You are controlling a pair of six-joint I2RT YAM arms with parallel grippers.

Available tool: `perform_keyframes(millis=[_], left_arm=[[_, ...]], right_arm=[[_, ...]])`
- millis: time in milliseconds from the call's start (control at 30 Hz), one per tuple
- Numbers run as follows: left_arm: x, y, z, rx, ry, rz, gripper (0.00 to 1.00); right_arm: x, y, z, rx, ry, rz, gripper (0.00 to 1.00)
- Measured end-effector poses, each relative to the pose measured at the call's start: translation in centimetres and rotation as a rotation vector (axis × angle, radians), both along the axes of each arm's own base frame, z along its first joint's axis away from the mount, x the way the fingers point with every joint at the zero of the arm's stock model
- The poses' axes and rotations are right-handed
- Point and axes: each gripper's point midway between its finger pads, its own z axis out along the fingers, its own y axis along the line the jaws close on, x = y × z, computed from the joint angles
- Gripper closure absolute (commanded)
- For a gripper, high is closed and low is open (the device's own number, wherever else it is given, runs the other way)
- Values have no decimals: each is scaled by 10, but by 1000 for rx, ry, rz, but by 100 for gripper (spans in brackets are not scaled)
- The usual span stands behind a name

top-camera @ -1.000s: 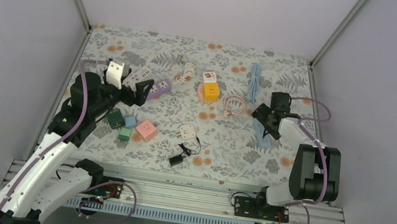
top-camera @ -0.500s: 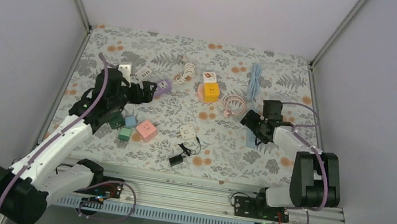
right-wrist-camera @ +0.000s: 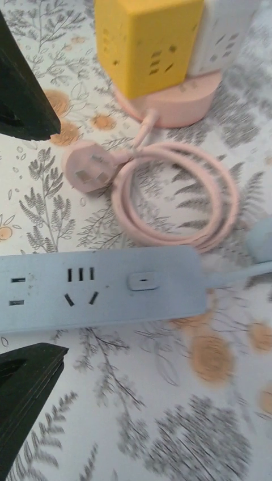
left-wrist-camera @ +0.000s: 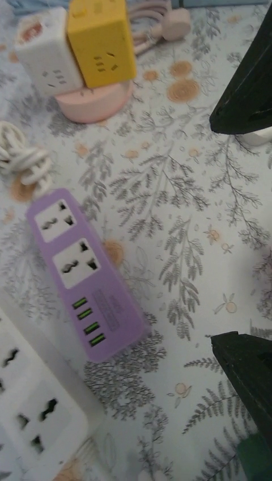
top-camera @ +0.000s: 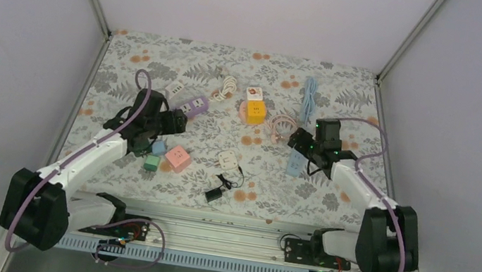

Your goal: Insert the plug

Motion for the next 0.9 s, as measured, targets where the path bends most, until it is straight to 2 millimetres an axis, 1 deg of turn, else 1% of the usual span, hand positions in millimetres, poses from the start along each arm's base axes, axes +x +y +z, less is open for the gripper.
perform_keyframes(millis=[67, 133, 200, 300, 367, 400, 467, 600, 767, 900], left_arm=[[-4, -1, -9, 18, 36, -6, 13], [-12, -9, -17, 38, 69, -38, 11], [-24, -21, -25, 64, 104, -87, 11], [-42, -42, -38, 123, 166, -165, 10], [-52, -49, -49, 162, 204, -197, 8], [-57, -47, -55, 187, 228, -197, 7], [-60, -41, -60, 217, 251, -182, 5], [-61, -33, -62, 244, 259, -147, 4], [-64, -32, -65, 245, 274, -144, 10], [-73, -34, -71, 273, 300, -154, 14]], right_arm=[[2, -5, 17, -35, -63, 0, 9], [3, -7, 26, -60, -94, 2, 9], [3, -6, 30, -79, -107, 13, 9], [1, 1, 30, -82, -106, 36, 9], [0, 5, 30, -79, -107, 49, 9], [-1, 8, 30, -78, -107, 56, 9], [-1, 10, 29, -75, -105, 65, 9], [-1, 14, 28, -75, -102, 78, 9], [-1, 15, 28, -76, -102, 82, 8], [0, 17, 30, -66, -110, 88, 8]])
